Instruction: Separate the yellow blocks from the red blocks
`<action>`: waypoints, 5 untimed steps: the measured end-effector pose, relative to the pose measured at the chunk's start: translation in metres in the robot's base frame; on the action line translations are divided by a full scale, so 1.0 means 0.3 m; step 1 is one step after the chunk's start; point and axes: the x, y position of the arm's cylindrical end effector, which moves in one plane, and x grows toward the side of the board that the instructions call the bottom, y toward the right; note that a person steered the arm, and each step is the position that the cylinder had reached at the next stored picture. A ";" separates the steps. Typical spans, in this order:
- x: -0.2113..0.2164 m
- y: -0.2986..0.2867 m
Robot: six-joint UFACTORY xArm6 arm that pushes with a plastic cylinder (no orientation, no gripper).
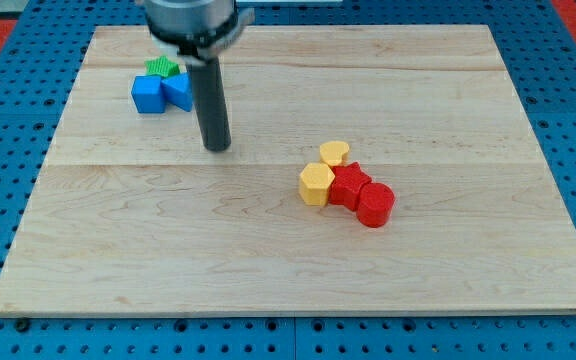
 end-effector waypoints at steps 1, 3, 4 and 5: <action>0.173 0.044; 0.206 0.241; 0.167 0.333; 0.072 0.368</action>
